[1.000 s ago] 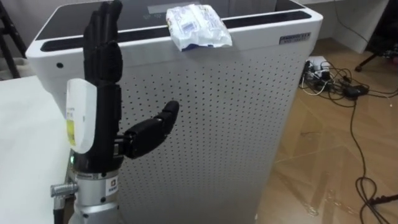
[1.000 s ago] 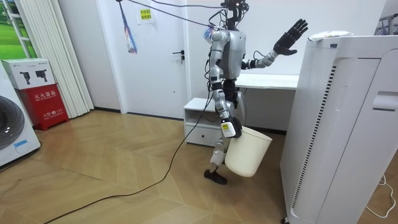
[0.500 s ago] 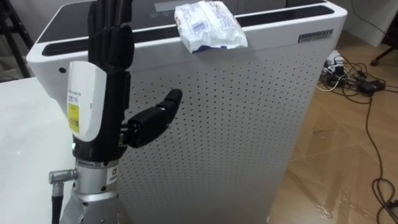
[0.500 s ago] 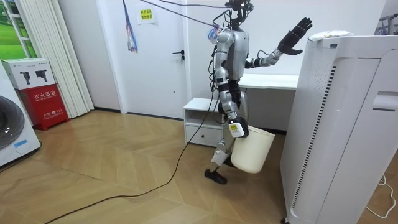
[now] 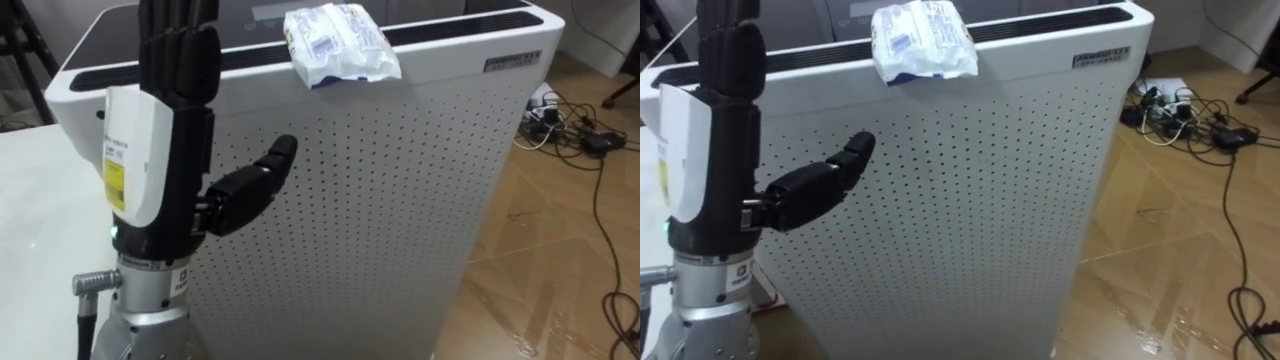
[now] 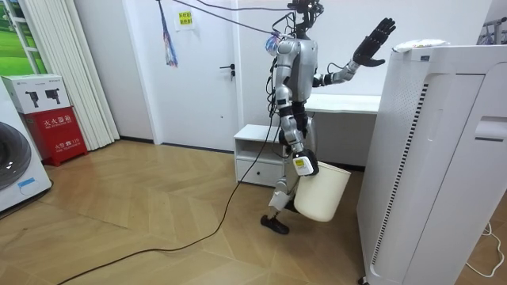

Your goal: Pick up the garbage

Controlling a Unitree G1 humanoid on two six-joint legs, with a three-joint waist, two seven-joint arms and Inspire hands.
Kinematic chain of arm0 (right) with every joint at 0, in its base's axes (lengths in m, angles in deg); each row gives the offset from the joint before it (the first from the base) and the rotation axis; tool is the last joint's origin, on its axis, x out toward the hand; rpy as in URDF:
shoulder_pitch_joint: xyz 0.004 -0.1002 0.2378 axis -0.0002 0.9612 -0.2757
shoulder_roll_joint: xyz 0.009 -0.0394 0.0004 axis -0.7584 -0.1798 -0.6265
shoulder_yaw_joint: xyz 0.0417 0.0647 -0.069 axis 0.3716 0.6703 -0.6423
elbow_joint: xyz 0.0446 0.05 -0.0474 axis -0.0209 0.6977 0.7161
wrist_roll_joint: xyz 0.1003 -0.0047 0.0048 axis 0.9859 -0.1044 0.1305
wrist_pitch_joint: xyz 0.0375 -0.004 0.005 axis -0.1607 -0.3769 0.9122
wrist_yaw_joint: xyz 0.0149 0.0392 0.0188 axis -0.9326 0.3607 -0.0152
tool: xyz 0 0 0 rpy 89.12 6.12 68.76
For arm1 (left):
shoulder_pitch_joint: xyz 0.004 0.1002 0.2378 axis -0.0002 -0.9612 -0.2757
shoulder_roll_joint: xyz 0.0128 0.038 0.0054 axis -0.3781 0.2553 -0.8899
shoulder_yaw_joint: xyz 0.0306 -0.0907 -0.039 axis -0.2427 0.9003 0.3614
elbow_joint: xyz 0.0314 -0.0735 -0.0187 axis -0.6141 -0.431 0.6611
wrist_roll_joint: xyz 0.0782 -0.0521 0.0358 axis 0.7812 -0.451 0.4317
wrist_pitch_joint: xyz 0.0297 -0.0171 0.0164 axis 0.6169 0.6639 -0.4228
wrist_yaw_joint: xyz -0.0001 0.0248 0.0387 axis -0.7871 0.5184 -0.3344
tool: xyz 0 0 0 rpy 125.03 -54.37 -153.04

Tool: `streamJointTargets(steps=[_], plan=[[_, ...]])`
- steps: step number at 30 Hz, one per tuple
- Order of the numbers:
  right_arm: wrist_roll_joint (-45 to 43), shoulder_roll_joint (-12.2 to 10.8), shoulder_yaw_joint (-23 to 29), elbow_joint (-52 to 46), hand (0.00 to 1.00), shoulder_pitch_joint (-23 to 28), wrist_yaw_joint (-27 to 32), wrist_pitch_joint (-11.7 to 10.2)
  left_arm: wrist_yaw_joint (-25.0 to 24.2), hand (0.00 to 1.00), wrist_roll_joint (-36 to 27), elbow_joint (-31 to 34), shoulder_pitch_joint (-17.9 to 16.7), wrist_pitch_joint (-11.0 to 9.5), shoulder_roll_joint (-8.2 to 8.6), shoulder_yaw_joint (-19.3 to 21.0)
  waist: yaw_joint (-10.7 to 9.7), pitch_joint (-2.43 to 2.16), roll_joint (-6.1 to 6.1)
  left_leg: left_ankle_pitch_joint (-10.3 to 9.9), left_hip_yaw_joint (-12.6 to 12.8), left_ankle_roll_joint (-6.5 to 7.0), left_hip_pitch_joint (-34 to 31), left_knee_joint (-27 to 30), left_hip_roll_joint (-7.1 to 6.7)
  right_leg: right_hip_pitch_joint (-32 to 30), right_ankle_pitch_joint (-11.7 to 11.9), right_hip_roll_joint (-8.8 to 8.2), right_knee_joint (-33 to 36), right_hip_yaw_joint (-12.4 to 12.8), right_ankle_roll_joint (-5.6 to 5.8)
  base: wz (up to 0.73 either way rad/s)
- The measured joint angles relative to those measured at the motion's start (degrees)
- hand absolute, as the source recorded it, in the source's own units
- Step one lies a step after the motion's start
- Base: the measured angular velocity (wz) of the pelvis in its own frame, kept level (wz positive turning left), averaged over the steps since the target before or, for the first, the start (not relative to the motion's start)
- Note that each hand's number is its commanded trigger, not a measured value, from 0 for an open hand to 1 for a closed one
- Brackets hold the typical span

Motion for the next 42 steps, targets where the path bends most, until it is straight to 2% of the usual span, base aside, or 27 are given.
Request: streamJointTargets(steps=[11, 18, 22, 27, 28, 32, 36, 40, 42], plan=[[-0.9, -0.1, 0.0, 0.5, 1.00, 0.4, 0.0, 0.3, -0.2, 0.00, 0.0, -0.1, 0.0, 2.3, 0.06, -1.1, -1.6, -0.17, 0.09, 0.0, 0.8, 0.04, 1.7, -0.8, 0.53, 3.0, 2.3, 0.57, -3.9, 0.6, 0.18, -0.04], [-0.9, 0.1, 0.1, 0.5, 1.00, 0.4, 0.0, 0.4, -0.1, 0.00, 0.0, -0.1, 0.0, 3.8, 0.05, -1.2, -3.1, -0.23, 0.91, 0.0, 1.7, -0.03, 2.1, -1.1, 1.06, 2.9, 2.6, 0.98, -3.9, 1.3, 0.02, -0.08], [-0.9, 0.1, 0.1, 0.7, 1.00, 0.3, -0.1, 1.5, -0.3, 0.00, 0.0, -0.1, 1.7, 4.8, -0.01, -2.6, -3.6, -0.32, 1.25, 0.1, 1.9, -0.17, 2.4, -1.7, 1.05, 2.7, 2.6, 0.98, -3.9, 1.4, 0.01, -0.02], [-1.7, 0.0, 0.5, 0.7, 1.00, 0.3, -0.5, 1.6, -1.4, 0.00, 0.0, -0.1, 3.0, 6.8, -0.01, -2.9, -4.7, -0.30, 1.29, 0.2, 2.5, -0.20, 2.6, -2.1, 1.10, 2.8, 2.6, 0.99, -4.5, 1.7, -0.04, -0.03], [-2.0, 0.0, 0.6, 0.7, 1.00, 0.3, -0.5, 1.6, -1.8, 0.00, 0.0, -0.1, 3.2, 7.6, -0.01, -3.4, -4.7, -0.26, 1.30, 0.2, 2.5, -0.20, 2.6, -2.2, 1.10, 2.8, 2.7, 0.99, -4.7, 1.8, -0.09, -0.05], [-2.2, 0.1, 0.6, 0.7, 1.00, 0.0, -0.5, 2.5, -2.3, 0.00, 0.0, -1.5, 3.9, 8.6, -0.02, -5.2, -5.1, -0.19, 1.37, 0.2, 2.5, -0.20, 2.8, -2.5, 1.09, 2.8, 2.7, 1.01, -4.8, 2.1, -0.09, -0.01], [-3.0, 0.1, 1.1, 0.7, 1.00, -0.6, -0.5, 2.8, -2.4, 0.00, 0.0, -6.6, 6.1, 9.7, -0.26, -5.6, -5.9, 0.40, 1.72, 0.2, 2.5, -0.21, 2.7, -2.5, 1.09, 2.8, 2.7, 1.06, -4.8, 2.2, -0.09, 0.00], [-3.3, 0.1, 1.4, 0.6, 1.00, -0.6, -0.6, 2.8, -2.8, 0.00, -0.1, -9.0, 8.5, 10.2, -1.42, -5.9, -6.6, 0.41, 1.72, 0.3, 2.8, -0.30, 2.8, -3.3, 1.01, 2.4, 2.7, 1.10, -4.8, 2.6, -0.09, -0.04], [-3.5, 0.1, 1.6, 0.6, 1.00, -0.6, -0.7, 2.8, -2.8, 0.00, 0.0, -9.2, 8.9, 10.2, -1.46, -5.9, -6.6, 0.40, 1.72, 0.3, 3.5, -0.31, 3.3, -3.8, 0.98, 2.4, 2.7, 1.16, -4.8, 3.2, -0.09, -0.14]])
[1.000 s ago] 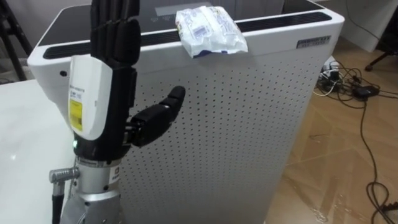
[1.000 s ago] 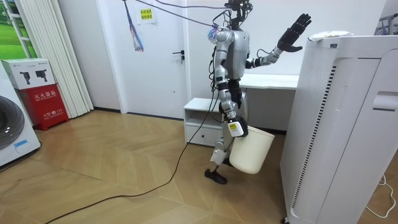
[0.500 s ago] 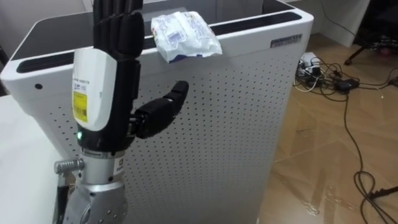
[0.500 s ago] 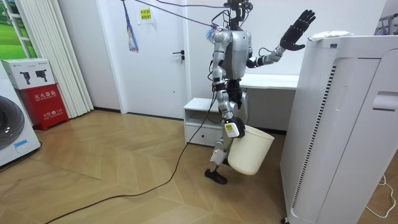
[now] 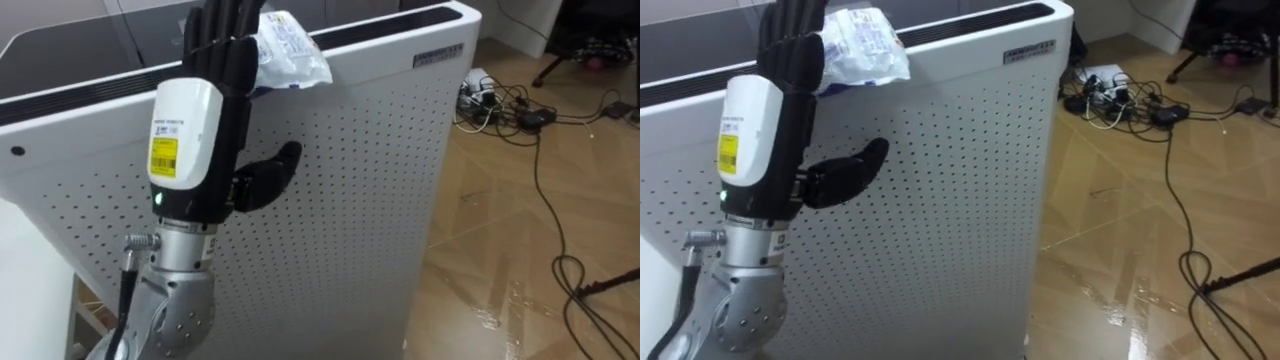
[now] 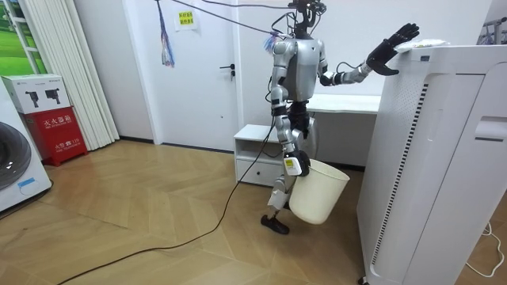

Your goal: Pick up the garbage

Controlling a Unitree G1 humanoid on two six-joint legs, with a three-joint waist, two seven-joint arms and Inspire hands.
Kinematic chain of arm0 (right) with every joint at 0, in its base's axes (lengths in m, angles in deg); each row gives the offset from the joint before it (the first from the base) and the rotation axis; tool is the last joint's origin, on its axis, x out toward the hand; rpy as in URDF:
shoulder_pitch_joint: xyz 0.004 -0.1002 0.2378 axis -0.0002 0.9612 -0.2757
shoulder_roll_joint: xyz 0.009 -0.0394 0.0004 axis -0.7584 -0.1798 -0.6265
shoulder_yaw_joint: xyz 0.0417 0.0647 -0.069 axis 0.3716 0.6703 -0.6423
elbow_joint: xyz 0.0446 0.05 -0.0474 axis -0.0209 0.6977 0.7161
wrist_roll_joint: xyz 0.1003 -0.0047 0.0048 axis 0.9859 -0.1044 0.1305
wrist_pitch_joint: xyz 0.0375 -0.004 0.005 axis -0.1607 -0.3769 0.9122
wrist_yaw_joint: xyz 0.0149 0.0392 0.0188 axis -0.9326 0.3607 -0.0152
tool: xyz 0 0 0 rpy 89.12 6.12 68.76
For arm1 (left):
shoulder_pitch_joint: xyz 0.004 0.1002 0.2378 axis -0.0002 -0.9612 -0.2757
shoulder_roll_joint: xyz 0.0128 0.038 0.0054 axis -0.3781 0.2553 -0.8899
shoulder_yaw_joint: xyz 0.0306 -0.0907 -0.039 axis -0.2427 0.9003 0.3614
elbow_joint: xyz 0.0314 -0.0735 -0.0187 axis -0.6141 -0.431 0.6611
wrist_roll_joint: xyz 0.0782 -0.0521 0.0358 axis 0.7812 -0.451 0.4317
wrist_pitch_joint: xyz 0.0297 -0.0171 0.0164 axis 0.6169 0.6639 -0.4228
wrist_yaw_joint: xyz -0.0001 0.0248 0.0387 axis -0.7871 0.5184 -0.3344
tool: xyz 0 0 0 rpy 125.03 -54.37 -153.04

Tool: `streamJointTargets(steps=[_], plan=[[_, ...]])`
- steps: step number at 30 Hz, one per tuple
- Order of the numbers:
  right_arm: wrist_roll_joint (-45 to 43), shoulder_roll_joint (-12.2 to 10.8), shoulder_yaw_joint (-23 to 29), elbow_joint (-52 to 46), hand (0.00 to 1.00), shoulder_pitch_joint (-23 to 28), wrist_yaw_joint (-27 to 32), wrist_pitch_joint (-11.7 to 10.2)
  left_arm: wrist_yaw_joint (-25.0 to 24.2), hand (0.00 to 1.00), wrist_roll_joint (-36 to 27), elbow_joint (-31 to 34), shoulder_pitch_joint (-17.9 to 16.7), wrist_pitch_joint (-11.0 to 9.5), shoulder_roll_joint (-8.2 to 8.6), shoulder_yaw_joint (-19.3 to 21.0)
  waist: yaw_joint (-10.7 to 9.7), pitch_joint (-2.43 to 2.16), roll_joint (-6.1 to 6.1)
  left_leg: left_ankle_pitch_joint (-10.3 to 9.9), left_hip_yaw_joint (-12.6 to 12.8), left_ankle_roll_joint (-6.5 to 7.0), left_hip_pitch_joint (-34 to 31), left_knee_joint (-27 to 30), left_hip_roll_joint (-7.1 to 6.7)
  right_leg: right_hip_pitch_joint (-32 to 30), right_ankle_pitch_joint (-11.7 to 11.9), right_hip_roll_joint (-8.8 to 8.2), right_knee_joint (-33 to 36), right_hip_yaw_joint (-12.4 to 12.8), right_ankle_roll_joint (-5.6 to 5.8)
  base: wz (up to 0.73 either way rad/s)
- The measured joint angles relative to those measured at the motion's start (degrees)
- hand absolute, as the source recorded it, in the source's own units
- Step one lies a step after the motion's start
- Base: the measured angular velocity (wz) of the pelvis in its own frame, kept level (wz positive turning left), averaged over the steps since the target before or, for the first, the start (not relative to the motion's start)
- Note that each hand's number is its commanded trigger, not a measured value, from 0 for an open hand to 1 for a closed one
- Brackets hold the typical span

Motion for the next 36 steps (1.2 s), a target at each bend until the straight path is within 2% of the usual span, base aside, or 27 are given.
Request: streamJointTargets(steps=[6, 14, 15, 16, 17, 26, 31, 36], plan=[[-0.5, 0.0, 0.0, -0.3, 1.00, 0.0, -0.7, 0.0, -0.7, 0.00, 0.0, -2.6, 1.9, -0.6, -0.36, -0.2, 0.5, -0.04, 0.02, 0.0, 0.4, -0.01, 1.1, -0.3, -0.02, 0.8, 0.0, 0.05, -0.1, 0.2, 0.00, -0.04], [0.0, 0.1, 0.1, 0.1, 1.00, 0.1, -1.1, 0.3, -3.4, 0.00, 0.0, -4.5, 2.6, 1.1, -1.16, -0.1, 0.3, -0.54, 0.77, 0.1, 0.4, -0.06, 1.8, -0.2, -0.01, 1.4, 0.1, -0.03, 0.0, 0.2, -0.01, 0.00], [0.0, 0.2, 0.1, 0.1, 1.00, 0.1, -1.1, 0.6, -3.7, 0.06, 0.0, -4.5, 2.6, 1.2, -1.57, -0.1, 0.2, -0.63, 0.90, 0.2, 0.4, -0.07, 1.8, -0.2, -0.01, 1.3, 0.1, -0.02, 0.0, 0.2, -0.03, 0.00], [0.0, 0.2, 0.1, 0.2, 1.00, 0.1, -1.1, 0.7, -3.8, 0.58, 0.0, -4.5, 2.6, 1.2, -2.07, -0.1, 0.2, -0.69, 1.01, 0.2, 0.4, -0.07, 1.8, -0.2, 0.00, 1.3, 0.1, 0.00, 0.0, 0.2, -0.04, 0.00], [0.0, 0.3, 0.1, 0.2, 1.00, 0.1, -1.1, 0.8, -3.8, 1.00, 0.0, -4.5, 2.6, 1.3, -2.24, -0.1, 0.2, -0.71, 1.04, 0.2, 0.4, -0.07, 1.8, -0.2, 0.00, 1.3, 0.1, 0.00, 0.0, 0.2, -0.04, 0.00], [-0.2, 0.3, 0.1, 0.3, 1.00, 0.0, -1.2, 1.2, -5.0, 1.00, 0.0, -4.5, 3.0, 1.7, -2.42, -0.1, 0.5, -0.52, 0.75, 0.2, 0.6, -0.10, 2.2, -0.5, 0.01, 1.5, 0.1, -0.01, 0.1, 0.3, -0.06, 0.00], [0.0, 0.3, 0.2, 1.5, 1.00, -0.6, -1.2, 1.5, -5.8, 1.00, 0.0, -4.3, 6.7, 3.1, -2.57, 1.4, 0.6, -0.44, 0.63, 0.3, 0.6, -0.14, 2.1, -0.5, -0.01, 1.4, 0.1, -0.02, 0.0, 0.0, -0.07, 0.00], [0.0, 0.4, 0.4, 2.2, 1.00, -1.7, -1.2, 2.5, -6.2, 1.00, 0.0, -2.6, 8.8, 5.0, -2.57, 1.7, 0.6, -0.48, 0.65, 0.3, 0.5, -0.14, 1.9, -0.7, -0.06, 1.3, 0.1, -0.04, -0.3, -0.1, -0.07, 0.00]])
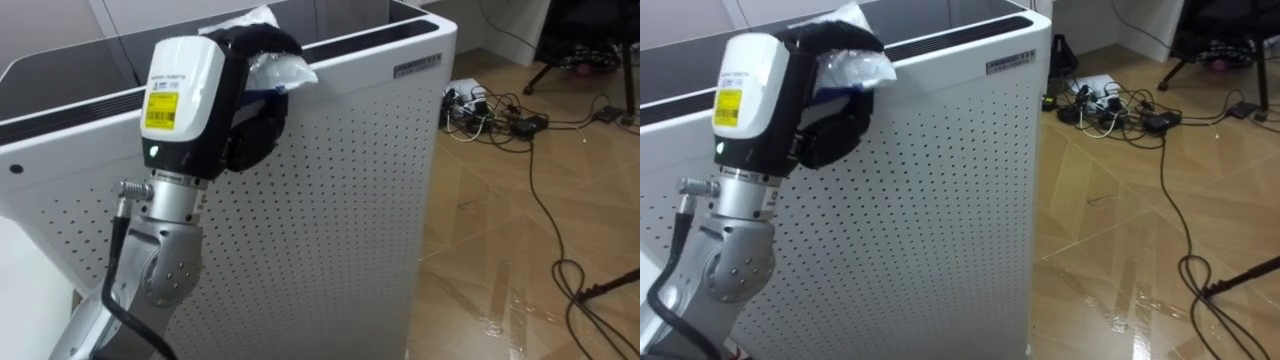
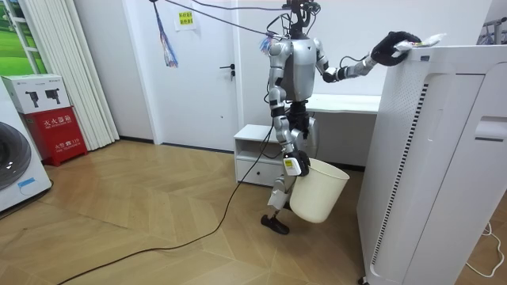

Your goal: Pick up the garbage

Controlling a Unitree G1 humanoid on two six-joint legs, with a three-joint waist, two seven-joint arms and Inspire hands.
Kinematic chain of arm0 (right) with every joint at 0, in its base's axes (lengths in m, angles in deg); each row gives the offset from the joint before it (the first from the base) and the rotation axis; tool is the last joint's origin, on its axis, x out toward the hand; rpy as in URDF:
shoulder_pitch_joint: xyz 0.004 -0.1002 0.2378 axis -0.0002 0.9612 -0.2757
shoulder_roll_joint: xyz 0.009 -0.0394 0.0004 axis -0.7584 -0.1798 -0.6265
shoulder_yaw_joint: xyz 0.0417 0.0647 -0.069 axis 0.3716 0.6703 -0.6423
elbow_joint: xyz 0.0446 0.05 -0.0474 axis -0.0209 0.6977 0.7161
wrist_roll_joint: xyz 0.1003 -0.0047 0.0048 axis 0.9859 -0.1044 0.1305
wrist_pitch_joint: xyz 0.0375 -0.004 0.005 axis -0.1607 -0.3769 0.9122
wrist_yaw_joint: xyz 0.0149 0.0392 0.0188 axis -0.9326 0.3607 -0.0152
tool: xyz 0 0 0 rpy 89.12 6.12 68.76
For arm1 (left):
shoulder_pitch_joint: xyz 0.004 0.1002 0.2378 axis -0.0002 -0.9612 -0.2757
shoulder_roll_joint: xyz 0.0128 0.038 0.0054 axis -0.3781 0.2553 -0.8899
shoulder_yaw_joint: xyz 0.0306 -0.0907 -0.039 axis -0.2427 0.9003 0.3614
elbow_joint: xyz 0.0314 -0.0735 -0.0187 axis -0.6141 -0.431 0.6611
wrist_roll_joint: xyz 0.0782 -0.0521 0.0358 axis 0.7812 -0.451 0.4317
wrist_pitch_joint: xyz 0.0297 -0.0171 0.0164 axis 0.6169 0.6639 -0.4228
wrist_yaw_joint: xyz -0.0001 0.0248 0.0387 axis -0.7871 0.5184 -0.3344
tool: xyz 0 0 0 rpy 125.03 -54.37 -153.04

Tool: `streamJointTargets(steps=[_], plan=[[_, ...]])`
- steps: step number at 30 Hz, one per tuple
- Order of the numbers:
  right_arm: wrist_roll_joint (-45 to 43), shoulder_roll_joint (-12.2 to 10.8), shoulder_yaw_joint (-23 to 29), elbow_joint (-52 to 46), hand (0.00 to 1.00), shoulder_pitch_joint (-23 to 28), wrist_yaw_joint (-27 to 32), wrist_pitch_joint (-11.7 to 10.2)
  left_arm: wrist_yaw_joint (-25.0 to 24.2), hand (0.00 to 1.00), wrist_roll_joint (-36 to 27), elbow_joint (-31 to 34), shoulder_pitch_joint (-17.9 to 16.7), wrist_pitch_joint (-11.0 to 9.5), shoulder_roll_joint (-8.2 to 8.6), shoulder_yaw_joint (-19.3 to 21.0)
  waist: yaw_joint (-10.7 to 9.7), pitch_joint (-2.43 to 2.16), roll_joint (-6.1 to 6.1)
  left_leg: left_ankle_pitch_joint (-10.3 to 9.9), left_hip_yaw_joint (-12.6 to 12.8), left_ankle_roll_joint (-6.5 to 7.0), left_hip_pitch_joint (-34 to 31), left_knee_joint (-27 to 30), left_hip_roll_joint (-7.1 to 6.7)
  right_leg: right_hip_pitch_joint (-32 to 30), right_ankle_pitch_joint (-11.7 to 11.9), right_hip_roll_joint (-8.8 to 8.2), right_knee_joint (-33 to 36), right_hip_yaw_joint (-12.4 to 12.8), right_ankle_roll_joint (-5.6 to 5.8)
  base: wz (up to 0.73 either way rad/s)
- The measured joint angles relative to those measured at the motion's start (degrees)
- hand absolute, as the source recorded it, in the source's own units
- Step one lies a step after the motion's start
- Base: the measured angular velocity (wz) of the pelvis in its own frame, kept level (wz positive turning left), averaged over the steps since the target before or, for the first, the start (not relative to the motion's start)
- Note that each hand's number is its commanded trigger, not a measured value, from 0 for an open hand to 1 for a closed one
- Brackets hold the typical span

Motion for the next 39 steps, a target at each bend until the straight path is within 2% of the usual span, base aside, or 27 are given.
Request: streamJointTargets(steps=[4, 10, 15, 17, 18, 20, 21, 25, 27, 34, 39], plan=[[0.0, 0.1, -0.1, 0.0, 1.00, 0.0, 0.0, 0.0, -0.3, 1.00, 0.0, 2.2, 0.4, 1.1, -0.02, 0.0, 0.3, -0.23, 0.21, 0.0, -0.2, -0.02, 0.0, -0.4, 0.00, 0.0, 0.0, -0.05, -0.3, -0.2, -0.02, 0.00], [0.1, 0.2, -0.6, 0.0, 1.00, -0.1, 0.1, 0.0, -0.4, 1.00, -0.2, 3.0, 0.4, 0.8, -0.02, -0.1, 1.3, -0.28, 0.27, 0.0, -0.1, -0.05, 0.1, -0.7, 0.04, 0.0, 0.0, -0.05, -0.5, -0.2, -0.04, 0.00], [1.3, 0.6, -2.6, -0.4, 1.00, 0.0, 0.6, -0.1, -0.6, 1.00, -4.9, 4.7, 0.4, 0.0, 0.69, -0.3, 1.5, -0.38, 0.28, 0.1, -0.3, -0.11, 0.2, -1.0, 0.04, 0.3, 0.0, -0.08, -0.7, -0.5, -0.04, 0.01], [1.3, 0.6, -2.7, -0.4, 1.00, 0.0, 0.6, -0.2, -1.3, 1.00, -6.8, 7.6, 0.2, 0.0, 1.43, -0.4, 1.5, -0.43, 0.20, 0.1, -0.6, -0.11, 0.0, -0.9, 0.03, 0.2, 0.0, -0.13, -0.7, -1.0, -0.04, 0.08], [1.3, 0.6, -2.7, -0.4, 1.00, -0.1, 0.6, -0.3, -1.7, 1.00, -9.0, 10.3, 0.1, -0.2, 2.44, -0.7, 1.5, -0.42, 0.14, 0.1, -0.8, -0.11, -0.1, -0.9, 0.04, 0.2, 0.0, -0.21, -0.7, -1.5, -0.04, 0.08], [1.2, 0.6, -2.7, -0.1, 1.00, -0.3, 0.6, -0.7, -2.2, 1.00, -13.0, 13.8, -0.1, -1.9, 3.80, -0.9, 1.6, -0.39, 0.08, 0.1, -0.8, -0.11, 0.1, -1.2, 0.05, 0.4, 0.0, -0.22, -0.7, -1.6, -0.04, 0.02], [1.0, 0.5, -2.8, -0.1, 1.00, -0.4, 0.6, -0.9, -2.7, 1.00, -15.9, 15.5, -0.1, -2.9, 4.40, -1.0, 1.4, -0.36, -0.06, 0.1, -0.9, -0.15, 0.5, -1.5, 0.05, 0.7, 0.0, -0.20, -0.8, -1.7, -0.04, 0.03], [1.0, 0.4, -4.1, 0.2, 1.00, -0.3, 1.2, -2.4, -6.4, 1.00, -28.9, 24.1, -0.1, -4.4, 5.93, -2.4, 1.3, -0.21, -0.53, 0.2, -1.6, -0.24, 0.9, -1.6, 0.08, 1.2, 0.0, -0.16, -0.9, -2.1, -0.04, 0.06], [1.1, 0.3, -4.4, 0.3, 1.00, -0.3, 1.4, -2.6, -8.1, 1.00, -31.1, 26.2, 0.0, -5.6, 6.72, -2.4, 1.4, -0.14, -0.66, 0.2, -1.6, -0.25, 1.2, -1.6, 0.11, 1.4, 0.0, -0.15, -0.9, -2.3, -0.04, 0.00], [1.3, -1.3, -5.7, 0.3, 1.00, -0.3, 1.4, -3.0, -16.2, 1.00, -41.7, 32.9, 0.1, -6.8, 10.90, -3.9, 1.4, -0.16, -1.66, 0.5, -1.6, -0.41, 1.3, -1.8, 0.03, 1.4, 0.0, -0.18, -0.8, -3.2, -0.04, 0.00], [1.3, -1.3, -7.0, 0.2, 1.00, -0.3, 1.4, -3.1, -20.2, 1.00, -49.1, 34.0, 0.2, -6.9, 12.32, -4.1, 1.6, -0.18, -1.73, 0.8, -1.6, -0.34, 1.2, -1.7, 0.00, 1.2, 0.0, -0.26, -0.6, -3.2, -0.04, 0.00]])
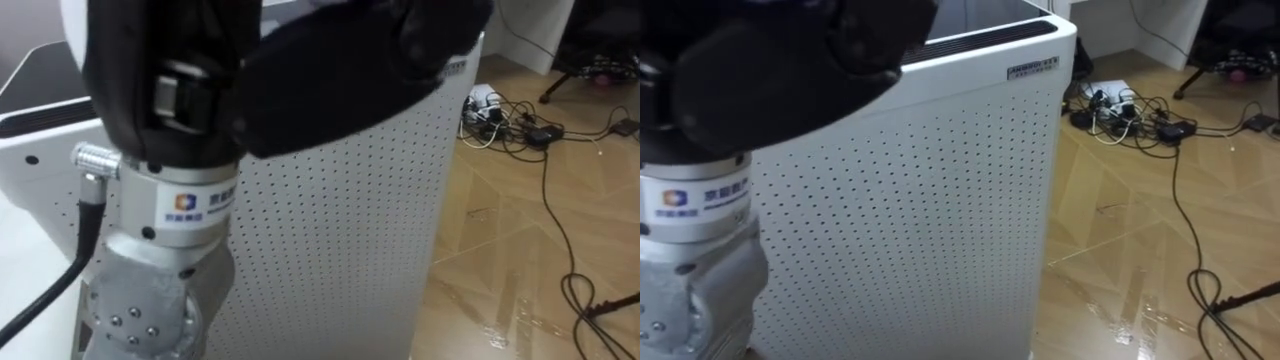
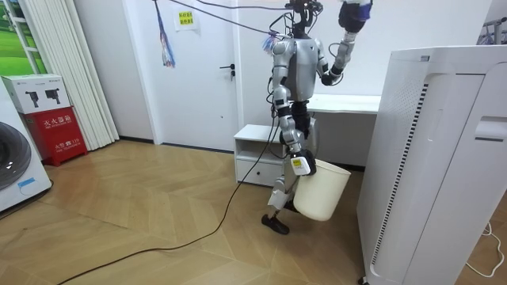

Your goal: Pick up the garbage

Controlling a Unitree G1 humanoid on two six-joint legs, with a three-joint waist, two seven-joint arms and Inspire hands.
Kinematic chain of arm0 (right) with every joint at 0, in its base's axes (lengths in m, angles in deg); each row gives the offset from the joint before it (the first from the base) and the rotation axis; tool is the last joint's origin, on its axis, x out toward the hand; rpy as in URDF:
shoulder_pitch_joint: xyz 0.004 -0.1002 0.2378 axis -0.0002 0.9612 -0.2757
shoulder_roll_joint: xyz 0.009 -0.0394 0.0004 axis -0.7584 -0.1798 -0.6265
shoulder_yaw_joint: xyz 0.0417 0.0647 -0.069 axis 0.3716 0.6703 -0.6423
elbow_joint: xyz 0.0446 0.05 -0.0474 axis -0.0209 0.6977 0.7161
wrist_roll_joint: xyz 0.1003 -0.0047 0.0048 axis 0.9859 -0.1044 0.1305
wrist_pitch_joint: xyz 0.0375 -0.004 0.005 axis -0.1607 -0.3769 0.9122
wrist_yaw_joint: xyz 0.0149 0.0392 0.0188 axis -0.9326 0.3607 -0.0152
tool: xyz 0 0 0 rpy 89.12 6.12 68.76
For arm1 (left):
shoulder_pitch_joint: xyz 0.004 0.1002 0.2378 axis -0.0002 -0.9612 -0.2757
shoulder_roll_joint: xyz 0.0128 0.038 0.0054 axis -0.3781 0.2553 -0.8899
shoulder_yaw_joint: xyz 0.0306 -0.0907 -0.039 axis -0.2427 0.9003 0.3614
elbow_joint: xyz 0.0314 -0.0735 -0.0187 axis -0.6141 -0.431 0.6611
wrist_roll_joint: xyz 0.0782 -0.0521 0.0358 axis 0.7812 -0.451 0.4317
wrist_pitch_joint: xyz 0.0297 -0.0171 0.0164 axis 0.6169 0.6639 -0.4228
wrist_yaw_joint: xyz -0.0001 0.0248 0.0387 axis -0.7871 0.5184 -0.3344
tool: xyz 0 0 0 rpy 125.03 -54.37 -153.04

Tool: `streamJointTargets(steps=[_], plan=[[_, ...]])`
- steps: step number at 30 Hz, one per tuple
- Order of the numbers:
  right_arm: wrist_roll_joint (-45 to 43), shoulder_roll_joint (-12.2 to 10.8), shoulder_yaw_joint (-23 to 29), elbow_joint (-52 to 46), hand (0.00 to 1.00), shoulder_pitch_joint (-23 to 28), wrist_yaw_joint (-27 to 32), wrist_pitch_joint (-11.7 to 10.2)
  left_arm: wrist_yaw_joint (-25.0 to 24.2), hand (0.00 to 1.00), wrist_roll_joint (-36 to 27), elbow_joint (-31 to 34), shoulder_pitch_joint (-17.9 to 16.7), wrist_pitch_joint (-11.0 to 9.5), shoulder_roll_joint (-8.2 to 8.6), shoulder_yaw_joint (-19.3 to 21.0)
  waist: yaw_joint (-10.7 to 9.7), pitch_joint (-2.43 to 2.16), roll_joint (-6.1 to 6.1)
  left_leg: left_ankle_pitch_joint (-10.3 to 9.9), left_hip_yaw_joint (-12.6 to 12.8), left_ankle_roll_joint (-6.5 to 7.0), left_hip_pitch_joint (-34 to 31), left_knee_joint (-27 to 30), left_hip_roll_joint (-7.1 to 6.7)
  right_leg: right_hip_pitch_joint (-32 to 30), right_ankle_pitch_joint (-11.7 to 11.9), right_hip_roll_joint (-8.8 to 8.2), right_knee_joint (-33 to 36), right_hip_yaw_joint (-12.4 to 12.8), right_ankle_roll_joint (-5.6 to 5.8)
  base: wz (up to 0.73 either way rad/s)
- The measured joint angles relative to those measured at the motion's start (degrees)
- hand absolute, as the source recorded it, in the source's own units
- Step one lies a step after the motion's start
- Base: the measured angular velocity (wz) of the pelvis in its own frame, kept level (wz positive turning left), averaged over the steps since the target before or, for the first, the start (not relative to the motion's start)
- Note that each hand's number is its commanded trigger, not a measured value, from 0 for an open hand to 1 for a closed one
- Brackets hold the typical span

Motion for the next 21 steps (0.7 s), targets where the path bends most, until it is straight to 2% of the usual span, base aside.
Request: streamJointTargets(steps=[5, 8, 10, 12, 14, 16, 17, 18, 21], plan=[[0.0, -0.2, -0.2, 0.0, 1.00, 0.1, -0.1, 0.0, -3.4, 1.00, -1.7, 0.2, 0.0, 0.2, 1.15, 0.1, 0.3, -0.39, -0.84, 0.2, 0.2, -0.08, -0.1, 0.0, -0.08, -0.2, 0.0, -0.01, 0.0, -0.5, -0.02, 0.00], [0.0, -0.7, -0.3, 0.0, 1.00, 0.1, -0.1, 0.0, -5.3, 1.00, -1.7, 0.2, 0.0, 0.2, 1.31, 0.0, 0.7, -0.89, -1.82, 0.3, 0.0, -0.15, -0.5, 0.2, -0.05, -0.3, 0.1, -0.07, -0.1, -2.0, -0.14, 0.03], [0.0, -0.7, -0.3, -0.1, 1.00, 0.3, -0.1, 0.0, -6.1, 1.00, -1.8, 0.2, -0.3, 0.3, 1.38, 0.0, 1.6, -0.96, -2.16, 0.3, -0.1, -0.15, -0.8, 0.3, -0.03, -0.4, 0.1, -0.07, -0.1, -2.1, -0.17, 0.05], [0.0, -0.7, -0.4, -0.5, 1.00, 0.5, 0.0, 0.1, -6.2, 1.00, -2.3, 0.0, -1.1, 0.2, 1.33, 0.0, 2.4, -0.96, -2.02, 0.3, -0.1, -0.15, -1.0, 0.4, -0.02, -0.5, 0.1, -0.09, -0.1, -2.2, -0.19, 0.02], [0.0, -0.9, -0.4, -0.5, 1.00, 0.4, 0.2, 0.1, -6.2, 1.00, -4.3, -1.3, -3.3, 0.1, 1.29, -0.3, 3.1, -0.85, -2.05, 0.3, -0.1, -0.15, -1.1, 0.5, 0.03, -0.6, 0.1, -0.09, 0.0, -2.5, -0.24, 0.05], [0.0, -0.9, -0.8, -1.0, 1.00, 0.1, 0.3, 0.1, -6.3, 1.00, -6.6, -4.2, -6.7, 0.3, 1.06, -0.6, 3.4, -0.62, -1.41, 0.3, -1.1, -0.15, -2.9, 1.7, 0.03, -1.7, 0.1, -0.19, 0.4, -3.4, -0.25, 0.20], [0.0, -1.0, -0.8, -1.0, 1.00, -0.3, 0.5, 0.1, -6.3, 1.00, -6.7, -5.2, -7.0, 0.3, 1.10, -0.6, 3.4, -0.47, -1.15, 0.3, -1.6, -0.14, -3.5, 2.0, 0.04, -2.2, 0.1, -0.24, 0.7, -3.7, -0.25, 0.28], [0.0, -1.3, -1.2, -1.0, 1.00, -1.0, 0.8, 0.1, -6.3, 1.00, -6.7, -8.2, -7.2, 0.4, 1.24, -0.8, 3.5, -0.12, -0.96, 0.6, -2.0, -0.05, -4.9, 2.5, 0.03, -3.2, 0.2, -0.40, 1.1, -4.7, -0.33, 0.28], [-0.1, -1.9, -2.7, -0.7, 1.00, -2.6, 1.2, 0.0, -6.3, 1.00, -5.9, -13.7, -7.9, 1.7, 1.29, -1.6, 4.0, -0.11, -0.35, 1.3, -2.6, -0.05, -8.5, 3.1, 0.07, -6.3, 0.5, -0.49, 1.9, -5.7, -0.63, 0.16]])
